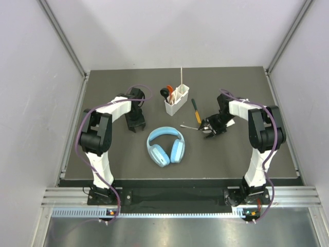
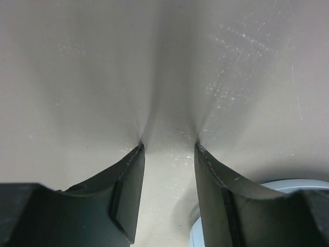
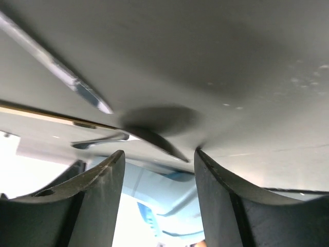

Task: Sort the eating utensils into containers
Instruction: Pick up the spoon from the center of the board.

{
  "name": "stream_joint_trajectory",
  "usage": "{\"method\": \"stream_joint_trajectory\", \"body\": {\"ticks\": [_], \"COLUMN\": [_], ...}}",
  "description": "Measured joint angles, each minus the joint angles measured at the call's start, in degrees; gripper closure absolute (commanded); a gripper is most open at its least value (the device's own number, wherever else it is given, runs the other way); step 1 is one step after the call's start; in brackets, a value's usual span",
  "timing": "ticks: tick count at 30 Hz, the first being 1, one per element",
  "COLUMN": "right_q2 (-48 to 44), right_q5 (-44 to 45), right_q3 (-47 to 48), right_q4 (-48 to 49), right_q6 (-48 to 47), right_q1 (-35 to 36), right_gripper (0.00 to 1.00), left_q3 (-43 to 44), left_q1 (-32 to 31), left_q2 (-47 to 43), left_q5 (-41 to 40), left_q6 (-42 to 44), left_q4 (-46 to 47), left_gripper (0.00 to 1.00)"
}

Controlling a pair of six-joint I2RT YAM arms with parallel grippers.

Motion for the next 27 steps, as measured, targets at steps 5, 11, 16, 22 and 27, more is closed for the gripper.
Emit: {"method": "stream_joint_trajectory", "body": {"ticks": [5, 11, 16, 22, 27], "right_q2": [0.0, 1.6, 5.1, 5.5, 4.0], "right_q5": [1.7, 4.6, 7.1, 7.9, 6.6], "right_q3": [1.7, 7.8, 14.1, 12.8, 7.7], "right_q4": [0.4, -3.0, -6.4, -8.4, -8.2], "right_q6": [2.3, 3.4, 3.1, 3.1, 3.9], "right_q1": [0.3, 1.1, 2.0, 3.1, 3.4], "right_gripper": [0.44, 0.48, 0.48, 0.49, 0.5], "left_q3": [0.0, 0.0, -0.7, -3.5, -4.7], "left_q1": [0.0, 0.0, 0.0, 0.0, 0.0], "left_q2": [0.0, 0.0, -0.3, -2.3, -3.1], "left_q5": [0.0, 0.0, 0.0, -0.2, -0.2], "left_q6": [0.0, 0.0, -0.1, -0.2, -0.2], "left_q4": [0.0, 0.1, 0.8, 3.6, 4.9], "left_gripper": [0.51, 0.51, 0.51, 0.51, 0.51]}}
